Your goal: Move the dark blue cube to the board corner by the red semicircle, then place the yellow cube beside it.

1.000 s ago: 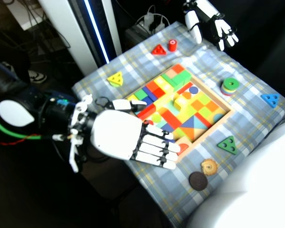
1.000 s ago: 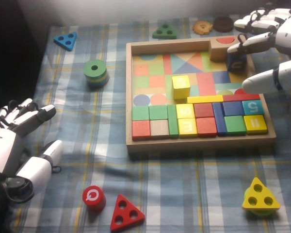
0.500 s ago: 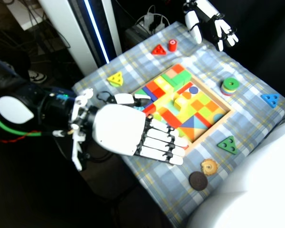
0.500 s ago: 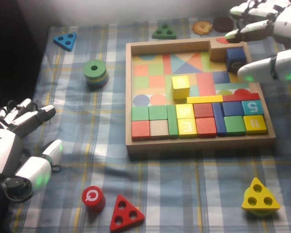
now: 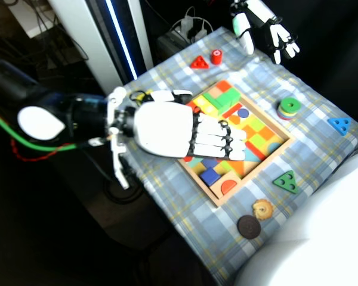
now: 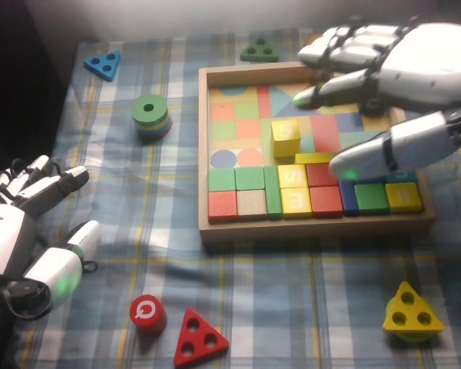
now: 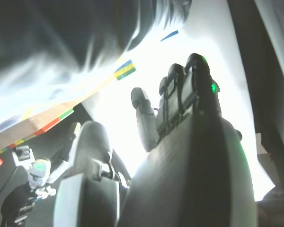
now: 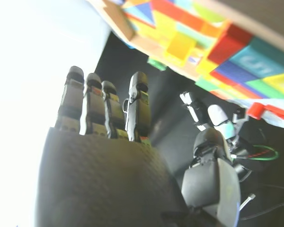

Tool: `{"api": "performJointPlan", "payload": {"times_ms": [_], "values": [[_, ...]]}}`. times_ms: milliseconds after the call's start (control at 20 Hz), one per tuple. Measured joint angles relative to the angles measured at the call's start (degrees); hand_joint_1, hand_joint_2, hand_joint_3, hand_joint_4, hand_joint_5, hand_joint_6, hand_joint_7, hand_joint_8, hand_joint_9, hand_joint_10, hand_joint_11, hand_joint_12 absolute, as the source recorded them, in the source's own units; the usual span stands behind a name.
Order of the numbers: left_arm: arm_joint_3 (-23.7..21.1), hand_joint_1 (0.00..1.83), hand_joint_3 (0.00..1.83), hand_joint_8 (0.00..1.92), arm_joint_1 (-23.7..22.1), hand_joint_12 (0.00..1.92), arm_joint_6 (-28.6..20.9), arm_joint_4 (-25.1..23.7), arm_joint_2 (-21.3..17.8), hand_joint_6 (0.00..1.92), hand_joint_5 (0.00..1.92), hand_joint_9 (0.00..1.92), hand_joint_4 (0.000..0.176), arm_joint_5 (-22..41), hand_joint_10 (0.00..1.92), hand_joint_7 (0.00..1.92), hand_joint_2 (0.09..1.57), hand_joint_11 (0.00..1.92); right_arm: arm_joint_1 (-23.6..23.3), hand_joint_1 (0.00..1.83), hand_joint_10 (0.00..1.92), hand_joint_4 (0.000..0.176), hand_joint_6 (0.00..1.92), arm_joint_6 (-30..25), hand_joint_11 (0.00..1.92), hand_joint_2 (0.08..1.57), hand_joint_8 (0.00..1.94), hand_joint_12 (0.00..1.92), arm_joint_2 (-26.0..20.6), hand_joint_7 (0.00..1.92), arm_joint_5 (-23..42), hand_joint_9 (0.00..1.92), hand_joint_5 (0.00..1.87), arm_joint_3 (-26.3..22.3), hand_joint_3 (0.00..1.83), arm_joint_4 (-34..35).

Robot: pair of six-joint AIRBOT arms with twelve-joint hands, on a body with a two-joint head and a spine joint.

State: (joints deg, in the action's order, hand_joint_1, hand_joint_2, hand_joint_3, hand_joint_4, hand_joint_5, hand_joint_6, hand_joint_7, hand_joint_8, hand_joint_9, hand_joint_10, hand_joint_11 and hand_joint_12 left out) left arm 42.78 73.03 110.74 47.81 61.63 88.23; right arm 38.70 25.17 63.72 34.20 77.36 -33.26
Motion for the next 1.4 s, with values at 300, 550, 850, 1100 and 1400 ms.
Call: {"api": "performJointPlan", "payload": {"times_ms": [300, 550, 850, 1100, 1400], "values": [[0.0, 0.59, 0.00, 0.00, 0.0, 0.00, 0.0, 0.2, 0.0, 0.00, 0.48, 0.12, 0.047, 0.0, 0.00, 0.16, 1.39, 0.00, 0.0, 0.00, 0.00, 0.097, 0.01, -0.8, 0.00, 0.92, 0.00, 0.00, 2.5, 0.00, 0.2, 0.00, 0.36, 1.4, 0.00, -1.6], [0.0, 0.56, 0.00, 0.00, 0.0, 0.00, 0.0, 0.2, 0.0, 0.00, 0.49, 0.13, 0.045, -0.1, 0.00, 0.17, 1.39, 0.00, 0.0, 0.00, 0.00, 0.054, 0.01, -3.6, 0.00, 0.93, 0.00, 0.00, 4.7, 0.00, -0.8, 0.00, 0.44, 3.1, 0.00, -4.5], [0.0, 0.57, 0.00, 0.00, 0.0, 0.00, 0.0, 0.2, 0.0, 0.00, 0.49, 0.12, 0.036, -0.1, 0.00, 0.16, 1.39, 0.00, -0.4, 0.00, 0.00, 0.070, 0.00, -4.0, 0.00, 0.94, 0.00, 0.00, 3.7, 0.00, -2.4, 0.00, 0.42, 3.8, 0.00, -6.2], [0.0, 0.58, 0.00, 0.00, 0.0, 0.00, 0.0, 0.2, 0.0, 0.01, 0.51, 0.13, 0.027, -0.1, 0.00, 0.17, 1.39, 0.00, -0.4, 0.00, 0.00, 0.120, 0.01, -4.1, 0.00, 0.92, 0.00, 0.00, 1.6, 0.00, -5.0, 0.00, 0.38, 5.4, 0.00, -6.2], [0.0, 0.60, 0.00, 0.00, 0.0, 0.00, 0.0, 0.2, 0.0, 0.00, 0.50, 0.12, 0.039, -0.1, 0.00, 0.17, 1.39, 0.00, -0.4, 0.00, 0.00, 0.176, 0.01, -4.1, 0.00, 0.93, 0.00, 0.00, 0.7, 0.00, -7.2, 0.00, 0.33, 7.5, 0.00, -5.2]]}}
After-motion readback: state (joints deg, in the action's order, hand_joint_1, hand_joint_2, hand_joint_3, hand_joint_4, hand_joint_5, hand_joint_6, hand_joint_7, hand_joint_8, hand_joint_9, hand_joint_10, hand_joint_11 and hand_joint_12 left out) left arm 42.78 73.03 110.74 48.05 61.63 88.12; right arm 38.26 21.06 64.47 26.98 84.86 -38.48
